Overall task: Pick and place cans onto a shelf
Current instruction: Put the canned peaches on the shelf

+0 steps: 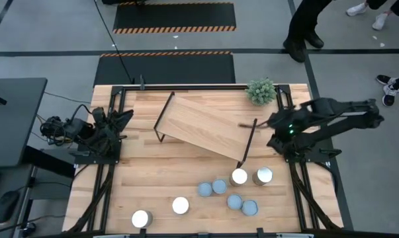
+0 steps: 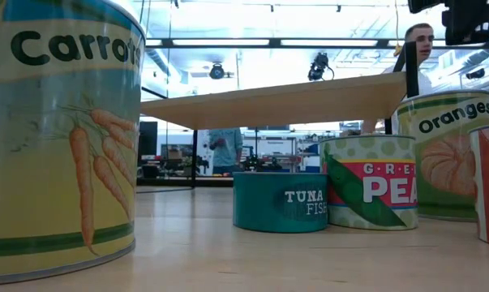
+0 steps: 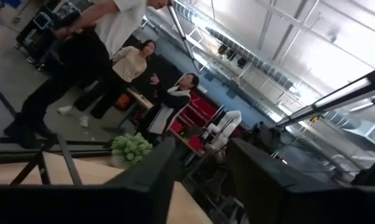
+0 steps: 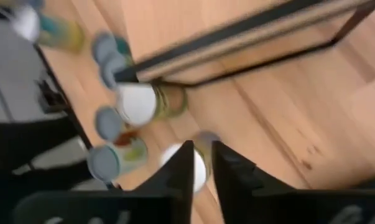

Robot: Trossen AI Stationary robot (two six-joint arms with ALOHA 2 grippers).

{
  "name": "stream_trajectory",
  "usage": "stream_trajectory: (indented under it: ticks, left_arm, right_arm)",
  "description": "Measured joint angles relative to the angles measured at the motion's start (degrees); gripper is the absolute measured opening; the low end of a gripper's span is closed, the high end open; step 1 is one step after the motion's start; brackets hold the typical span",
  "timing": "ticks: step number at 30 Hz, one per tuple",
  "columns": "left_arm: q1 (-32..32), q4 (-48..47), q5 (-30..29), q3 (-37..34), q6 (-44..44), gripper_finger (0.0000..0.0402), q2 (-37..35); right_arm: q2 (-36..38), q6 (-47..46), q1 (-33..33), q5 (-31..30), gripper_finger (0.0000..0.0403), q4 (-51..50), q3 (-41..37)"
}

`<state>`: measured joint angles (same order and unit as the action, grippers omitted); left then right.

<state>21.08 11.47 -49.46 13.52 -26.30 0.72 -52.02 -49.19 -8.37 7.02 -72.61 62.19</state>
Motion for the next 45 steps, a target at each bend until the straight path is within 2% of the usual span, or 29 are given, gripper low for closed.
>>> stream_trajectory:
  ticks: [8, 11, 15, 19, 24, 36, 40, 45]
  left_arm:
    - [-0.01, -1.51, -1.25, 0.00, 0.21, 0.0245, 0.04]
    - [-0.02, -2.00, -3.06, 0.00, 3.55, 0.0262, 0.04]
    - [-0.02, -1.96, -6.10, 0.00, 9.91, 0.0267, 0.04]
    - [-0.02, -1.86, -9.13, 0.02, 13.37, 0.0267, 0.04]
    - [-0.02, -1.86, -9.47, 0.02, 13.33, 0.0268, 0.04]
    - [-0.02, -1.95, -9.43, 0.02, 12.59, 0.0268, 0.04]
    - [-0.02, -2.19, -9.43, 0.02, 12.57, 0.0268, 0.04]
    - [-0.02, -2.85, -9.43, 0.03, 12.24, 0.0268, 0.04]
  right_arm:
    - [-7.81, -9.37, -8.18, 0.04, 0.0238, 1.04, 0.00]
    - [-9.91, -15.38, -11.10, -0.60, 0.0298, 0.47, 0.00]
    - [-14.24, -24.50, -13.14, -1.90, 0.0341, -3.49, 0.00]
    - [-18.96, -27.19, -15.36, -2.30, 0.0347, -1.20, 0.00]
    - [-23.07, -30.11, -19.98, -4.84, 0.0341, 4.54, 0.00]
    - [-27.68, -38.93, -32.53, -21.76, 0.0339, 1.68, 0.00]
    - [-28.08, -40.07, -35.21, -25.33, 0.0339, 0.96, -0.04]
    - [-29.55, -42.41, -41.40, -36.48, 0.0339, 0.08, -0.04]
